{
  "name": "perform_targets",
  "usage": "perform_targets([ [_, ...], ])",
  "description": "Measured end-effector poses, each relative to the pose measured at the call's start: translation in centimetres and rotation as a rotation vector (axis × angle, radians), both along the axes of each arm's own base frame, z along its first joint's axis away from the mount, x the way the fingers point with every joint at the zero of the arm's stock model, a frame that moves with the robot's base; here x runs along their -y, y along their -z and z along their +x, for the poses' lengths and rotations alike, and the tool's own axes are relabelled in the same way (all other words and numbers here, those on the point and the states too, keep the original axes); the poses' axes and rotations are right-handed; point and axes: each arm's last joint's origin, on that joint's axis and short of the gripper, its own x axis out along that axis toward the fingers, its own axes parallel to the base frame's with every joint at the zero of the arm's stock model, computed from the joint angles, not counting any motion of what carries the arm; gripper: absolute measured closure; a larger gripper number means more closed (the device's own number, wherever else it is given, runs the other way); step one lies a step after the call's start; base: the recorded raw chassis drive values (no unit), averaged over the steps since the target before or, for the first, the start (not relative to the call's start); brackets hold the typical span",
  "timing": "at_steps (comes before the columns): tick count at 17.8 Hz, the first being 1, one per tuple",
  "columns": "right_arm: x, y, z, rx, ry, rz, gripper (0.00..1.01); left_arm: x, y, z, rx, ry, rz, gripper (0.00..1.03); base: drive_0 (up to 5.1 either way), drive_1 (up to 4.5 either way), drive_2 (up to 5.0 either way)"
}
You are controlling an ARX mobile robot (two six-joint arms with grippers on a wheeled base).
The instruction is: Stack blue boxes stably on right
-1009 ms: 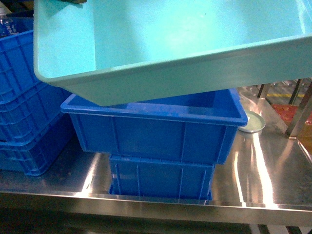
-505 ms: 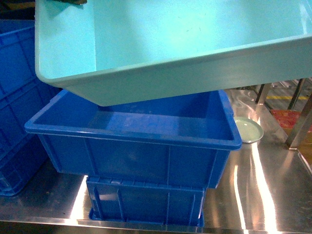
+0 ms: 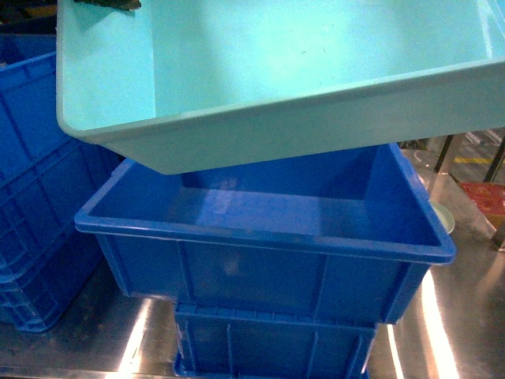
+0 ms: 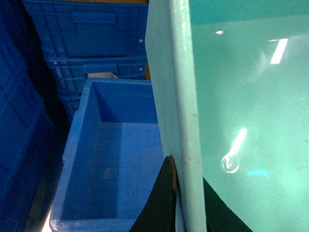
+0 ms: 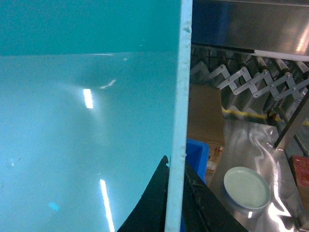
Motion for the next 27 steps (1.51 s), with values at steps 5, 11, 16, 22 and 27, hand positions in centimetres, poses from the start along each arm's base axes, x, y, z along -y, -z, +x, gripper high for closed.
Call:
perform_targets([
  [5,-0.26,-0.03,-0.01,0.004,-0.008,0.0,0.94,-0.22,0.03,0.06,-0.005,0.003,-0.002,1.01,-1.0,1.48,-0.8],
  [11,-0.18,-0.14,-0.08,0.009,-0.005,0.001,0.94,-0.13,-0.31,-0.18,0.01,-0.002,-0.002,1.01,-0.2,2.5,-2.9],
  [16,-0.19,-0.05,-0.05,0.004,-0.005,0.001,0.94,-0.13,-0.27,-0.18,0.007,-0.001,-0.001,1.01,0.1,4.25,-4.0],
  [22,-0.2,0.14,0.09,-0.001,-0.005,0.003,0.94,-0.16,-0.09,-0.04,0.003,-0.001,0.0,1.01,0.0,0.98,-1.0],
  [27,-0.2,0.13,0.06,-0.002,-0.005,0.003,0.94,-0.16,-0.05,-0.05,0.0,0.0,0.002,1.01,0.0,0.0,0.0],
])
